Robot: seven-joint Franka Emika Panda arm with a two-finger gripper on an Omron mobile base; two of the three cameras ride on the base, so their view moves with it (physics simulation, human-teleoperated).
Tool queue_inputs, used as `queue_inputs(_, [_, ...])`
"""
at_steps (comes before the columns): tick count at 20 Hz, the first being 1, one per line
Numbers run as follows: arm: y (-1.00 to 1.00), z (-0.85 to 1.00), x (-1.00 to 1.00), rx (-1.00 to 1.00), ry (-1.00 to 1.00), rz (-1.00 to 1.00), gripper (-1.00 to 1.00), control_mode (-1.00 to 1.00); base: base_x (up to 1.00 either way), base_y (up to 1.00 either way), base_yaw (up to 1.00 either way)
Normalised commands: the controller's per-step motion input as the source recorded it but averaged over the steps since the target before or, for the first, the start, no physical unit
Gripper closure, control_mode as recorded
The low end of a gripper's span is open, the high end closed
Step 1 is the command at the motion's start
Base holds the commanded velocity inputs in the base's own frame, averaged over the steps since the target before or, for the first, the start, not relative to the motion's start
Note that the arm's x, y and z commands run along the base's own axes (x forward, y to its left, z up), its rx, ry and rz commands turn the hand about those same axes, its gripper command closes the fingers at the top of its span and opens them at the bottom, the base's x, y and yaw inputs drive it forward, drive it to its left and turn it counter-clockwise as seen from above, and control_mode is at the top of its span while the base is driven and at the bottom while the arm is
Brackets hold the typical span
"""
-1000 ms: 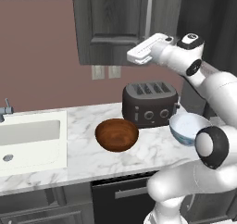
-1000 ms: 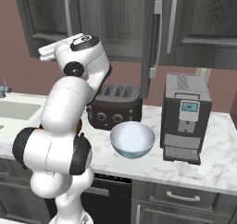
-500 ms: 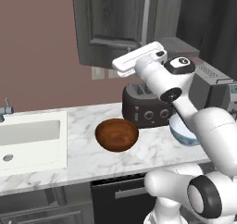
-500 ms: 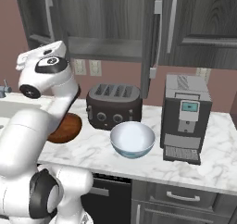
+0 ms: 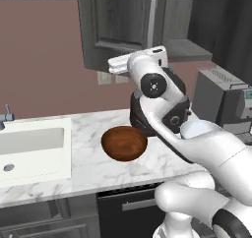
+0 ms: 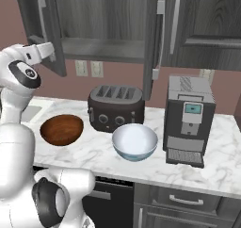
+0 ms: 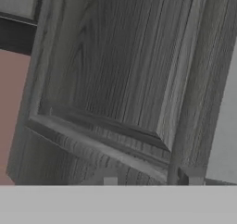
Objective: Open the cabinet. Pick the bowls from the counter and place them in the cabinet. Then close the cabinet.
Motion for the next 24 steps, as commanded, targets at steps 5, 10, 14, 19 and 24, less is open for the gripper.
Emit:
queue_inputs(5, [0.98, 0.4, -0.45, -0.17, 0.15, 0.02, 1.0, -1.0, 0.0, 0.0, 0.0])
queue_inputs(10, [1.0, 0.14, -0.62, -0.19, 0.15, 0.06, 1.0, -1.0, 0.0, 0.0, 0.0])
queue_inputs(14, [1.0, -0.01, -0.2, -0.1, 0.13, 0.08, -1.0, -1.0, 0.0, 0.0, 0.0])
queue_inputs(19, [0.04, -0.05, -0.11, -0.06, 0.05, 0.07, -1.0, -1.0, 0.0, 0.0, 0.0])
queue_inputs(24, [-1.0, 0.06, -0.14, -0.04, 0.01, 0.04, -1.0, -1.0, 0.0, 0.0, 0.0])
